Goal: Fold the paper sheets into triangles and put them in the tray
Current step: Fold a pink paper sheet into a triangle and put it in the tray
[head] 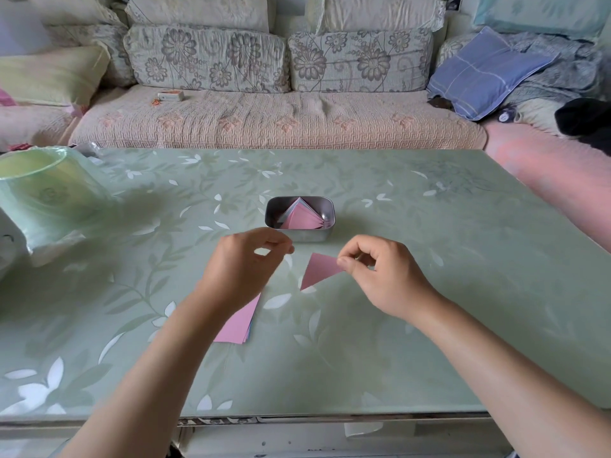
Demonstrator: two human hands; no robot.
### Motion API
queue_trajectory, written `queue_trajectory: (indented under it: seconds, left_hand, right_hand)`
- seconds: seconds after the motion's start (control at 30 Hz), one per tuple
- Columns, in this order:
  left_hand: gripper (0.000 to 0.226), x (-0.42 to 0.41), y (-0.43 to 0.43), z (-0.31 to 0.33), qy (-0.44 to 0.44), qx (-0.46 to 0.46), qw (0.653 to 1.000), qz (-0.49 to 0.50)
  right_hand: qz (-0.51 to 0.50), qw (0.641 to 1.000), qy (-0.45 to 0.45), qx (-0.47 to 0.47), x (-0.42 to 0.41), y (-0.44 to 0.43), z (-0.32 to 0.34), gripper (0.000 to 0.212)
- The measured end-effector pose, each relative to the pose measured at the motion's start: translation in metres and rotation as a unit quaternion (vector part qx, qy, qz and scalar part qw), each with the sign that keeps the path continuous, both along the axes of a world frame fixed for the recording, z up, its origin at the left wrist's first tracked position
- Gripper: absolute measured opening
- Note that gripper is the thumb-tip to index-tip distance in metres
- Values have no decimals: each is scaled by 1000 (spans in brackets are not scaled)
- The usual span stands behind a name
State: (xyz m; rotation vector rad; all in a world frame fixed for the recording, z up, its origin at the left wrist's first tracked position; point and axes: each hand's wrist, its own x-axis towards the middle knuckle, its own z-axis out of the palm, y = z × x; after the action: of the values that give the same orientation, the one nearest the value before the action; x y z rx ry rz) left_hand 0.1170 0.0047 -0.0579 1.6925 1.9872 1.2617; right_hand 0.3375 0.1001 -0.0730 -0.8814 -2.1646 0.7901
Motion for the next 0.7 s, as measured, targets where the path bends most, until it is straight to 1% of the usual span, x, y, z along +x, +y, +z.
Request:
queue_trajectory:
  seconds: [0.07,0.13,0.2,0.3,0.4,0.53,0.6,0.7]
  left_hand:
    - [8,15,2,-4,-80,0,996,-26]
    - [7,28,5,-9,-139,-10,990,-31]
    - [12,36,8,-11,-182,-6,983,-17]
    - [13,40,10,-10,-226,4,974,-10]
    - [15,40,10,-11,-212,2,977,0]
    - [12,41,9,-12,-146,-11,989,8]
    - [12,43,8,-12,-119,-14,993,-7]
    - [10,50,7,-14,-113,-13,993,-26]
  right_hand:
    - [1,999,20,-29,-2,-2,-2,18]
    - [-1,998,36,-50,-5,-4,-3,14]
    - [-7,996,53,-69,-7,-4,-2,10]
    - [-13,993,73,-89,-7,-2,-1,17]
    - [-21,992,71,-105,-5,1,-3,22]
    - [-13,993,45,-112,-5,1,-6,12]
    - [-8,993,62,-98,-8,-3,-4,6]
    - [2,996,72,-61,-11,-7,-1,9]
